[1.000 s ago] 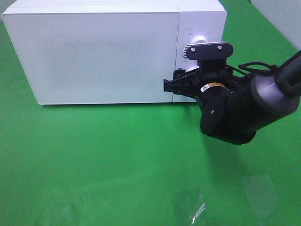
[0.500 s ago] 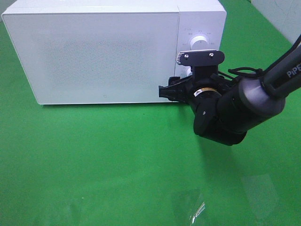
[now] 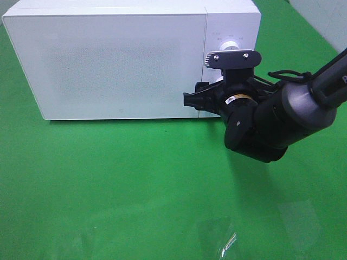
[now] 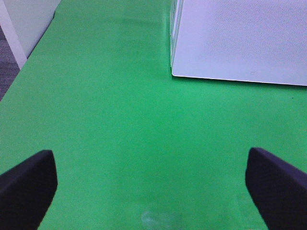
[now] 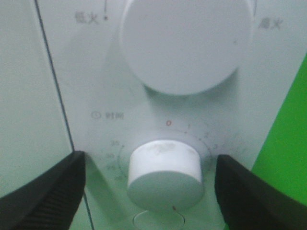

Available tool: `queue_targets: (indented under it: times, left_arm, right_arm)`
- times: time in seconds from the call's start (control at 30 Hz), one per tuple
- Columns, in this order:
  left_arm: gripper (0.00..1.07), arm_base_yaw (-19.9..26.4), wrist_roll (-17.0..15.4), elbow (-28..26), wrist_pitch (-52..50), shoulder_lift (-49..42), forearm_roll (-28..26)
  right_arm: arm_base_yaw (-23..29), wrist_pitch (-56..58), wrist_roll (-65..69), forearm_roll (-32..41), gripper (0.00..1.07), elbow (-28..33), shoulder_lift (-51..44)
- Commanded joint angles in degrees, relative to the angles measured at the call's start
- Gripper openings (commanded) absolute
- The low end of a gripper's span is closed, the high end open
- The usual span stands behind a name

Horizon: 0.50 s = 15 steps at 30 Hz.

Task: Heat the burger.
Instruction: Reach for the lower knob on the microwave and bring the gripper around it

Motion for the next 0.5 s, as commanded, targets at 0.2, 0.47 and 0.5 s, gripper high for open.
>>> queue_targets:
  times: [0.2, 0.47, 0.5]
  left_arm:
    - [1.01, 0.2, 0.2, 0.2, 0.1, -0.9, 0.1]
    - [1.01, 0.2, 0.2, 0.2, 0.1, -0.9, 0.1]
    - [1.01, 0.2, 0.2, 0.2, 0.1, -0.9, 0.1]
  right_arm:
    - [-0.7, -3.3, -0.8, -1.1, 0.68, -0.2, -1.1]
    - [-0.7, -2.5, 2.6, -1.5, 0.47, -0.2, -0.6]
    - [-0.8, -2.5, 3.2, -2.4, 0.39, -0.2, -0.5]
